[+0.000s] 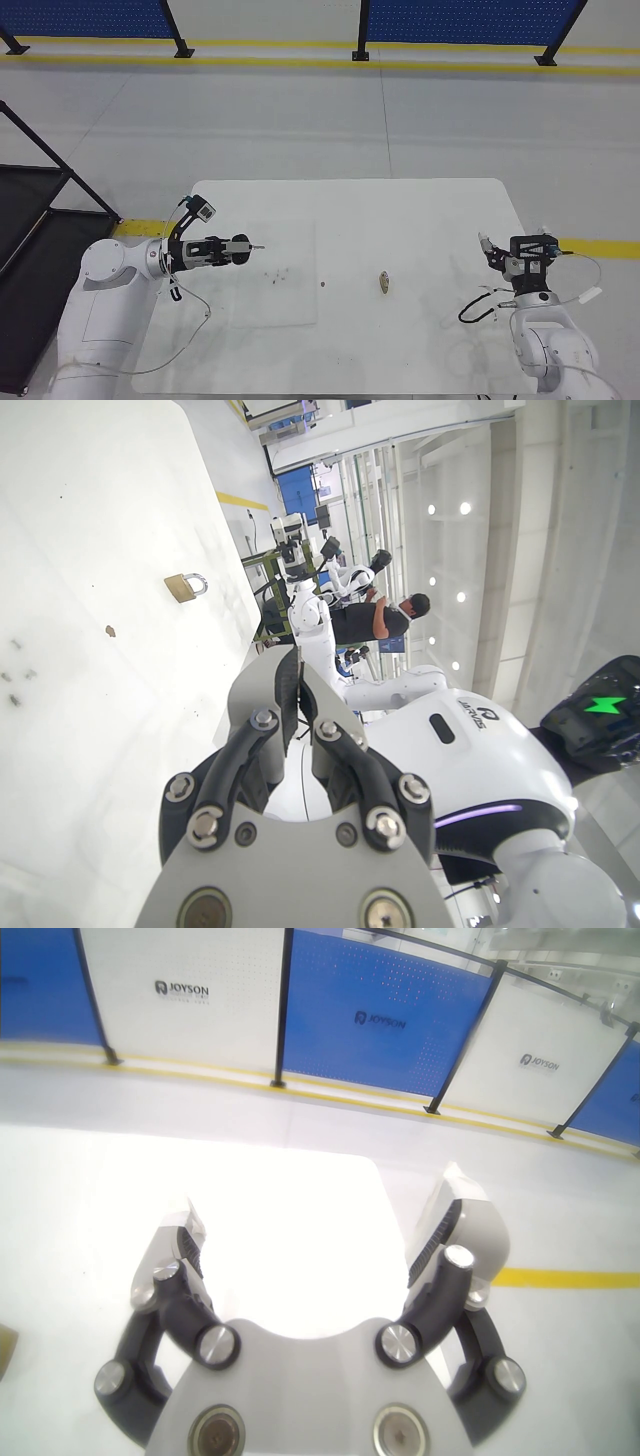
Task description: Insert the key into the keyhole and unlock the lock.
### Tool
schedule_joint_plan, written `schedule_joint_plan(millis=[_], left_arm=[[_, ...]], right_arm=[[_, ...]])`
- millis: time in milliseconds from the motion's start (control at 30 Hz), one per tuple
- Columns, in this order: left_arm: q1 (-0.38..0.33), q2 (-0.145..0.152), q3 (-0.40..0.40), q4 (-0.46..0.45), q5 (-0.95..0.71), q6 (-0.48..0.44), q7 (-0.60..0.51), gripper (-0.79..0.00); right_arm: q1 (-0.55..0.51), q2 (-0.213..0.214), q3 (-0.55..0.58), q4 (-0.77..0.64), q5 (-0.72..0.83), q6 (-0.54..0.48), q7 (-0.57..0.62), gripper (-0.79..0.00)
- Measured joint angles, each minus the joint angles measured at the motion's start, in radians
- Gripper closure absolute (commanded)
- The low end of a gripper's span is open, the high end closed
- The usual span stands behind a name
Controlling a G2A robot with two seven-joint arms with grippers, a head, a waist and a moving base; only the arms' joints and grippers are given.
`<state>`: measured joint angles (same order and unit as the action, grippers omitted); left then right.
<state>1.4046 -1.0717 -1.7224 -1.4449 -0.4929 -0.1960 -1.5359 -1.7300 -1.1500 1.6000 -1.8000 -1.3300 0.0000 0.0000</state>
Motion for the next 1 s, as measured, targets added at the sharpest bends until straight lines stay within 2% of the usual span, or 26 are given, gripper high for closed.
schedule_joint_plan(millis=[533,733,1000], left_arm=[[0.000,0.000,0.000,0.000,0.000,0.000,0.000,0.000],[0.000,0.000,0.000,0.000,0.000,0.000,0.000,0.000],[0.000,0.000,0.000,0.000,0.000,0.000,0.000,0.000]], right_arm=[[0.006,-0.001,-0.011,-0.013,-0.011,-0.008,0.009,-0.785],[0.040,-0.004,-0.095,-0.113,-0.086,-0.049,0.156,-0.785],[0.120,-0.016,-0.262,-0.207,-0.163,-0.101,0.463,-0.785]])
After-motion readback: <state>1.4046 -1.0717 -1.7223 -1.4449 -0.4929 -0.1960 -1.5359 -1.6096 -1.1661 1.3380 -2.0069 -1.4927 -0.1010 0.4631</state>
